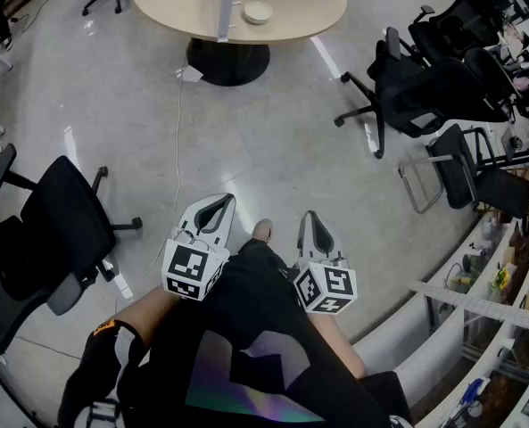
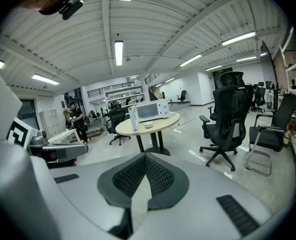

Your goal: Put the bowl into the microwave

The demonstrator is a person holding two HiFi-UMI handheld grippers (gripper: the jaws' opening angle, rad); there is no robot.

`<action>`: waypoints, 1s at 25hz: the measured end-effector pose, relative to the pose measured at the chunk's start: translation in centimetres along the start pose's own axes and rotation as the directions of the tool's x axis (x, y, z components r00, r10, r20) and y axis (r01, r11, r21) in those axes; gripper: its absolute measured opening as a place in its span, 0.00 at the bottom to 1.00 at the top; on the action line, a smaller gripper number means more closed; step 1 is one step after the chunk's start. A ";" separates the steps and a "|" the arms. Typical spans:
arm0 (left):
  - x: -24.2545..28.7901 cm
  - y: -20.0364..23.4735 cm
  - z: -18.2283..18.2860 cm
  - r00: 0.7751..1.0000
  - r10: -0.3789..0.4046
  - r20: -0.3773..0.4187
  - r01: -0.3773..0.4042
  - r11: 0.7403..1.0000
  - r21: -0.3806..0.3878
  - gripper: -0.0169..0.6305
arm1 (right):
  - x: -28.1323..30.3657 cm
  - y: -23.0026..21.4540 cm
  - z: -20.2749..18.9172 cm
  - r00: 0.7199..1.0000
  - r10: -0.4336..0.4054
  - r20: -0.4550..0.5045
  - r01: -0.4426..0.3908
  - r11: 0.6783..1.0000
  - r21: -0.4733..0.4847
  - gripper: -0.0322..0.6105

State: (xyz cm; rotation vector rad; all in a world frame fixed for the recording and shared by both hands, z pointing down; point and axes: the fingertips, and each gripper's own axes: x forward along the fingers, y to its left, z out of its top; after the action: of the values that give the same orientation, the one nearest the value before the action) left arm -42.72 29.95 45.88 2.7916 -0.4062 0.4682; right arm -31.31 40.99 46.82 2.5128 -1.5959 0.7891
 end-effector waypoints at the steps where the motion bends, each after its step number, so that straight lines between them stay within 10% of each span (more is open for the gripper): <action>1: 0.8 -0.2 0.4 1.000 0.004 0.002 -0.004 1.000 -0.001 0.10 | 0.4 -0.7 0.6 1.000 0.002 0.003 -0.002 1.000 -0.004 0.07; 25: 15.0 -6.7 7.5 0.988 0.147 0.034 -0.149 0.988 0.048 0.10 | 6.7 -13.4 10.6 0.984 0.161 0.079 -0.149 0.979 -0.142 0.07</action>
State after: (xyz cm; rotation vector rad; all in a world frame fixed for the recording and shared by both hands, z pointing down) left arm -24.91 30.30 42.87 2.8320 -0.6204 0.4748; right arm -13.46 38.29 43.54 2.3842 -1.8265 0.5653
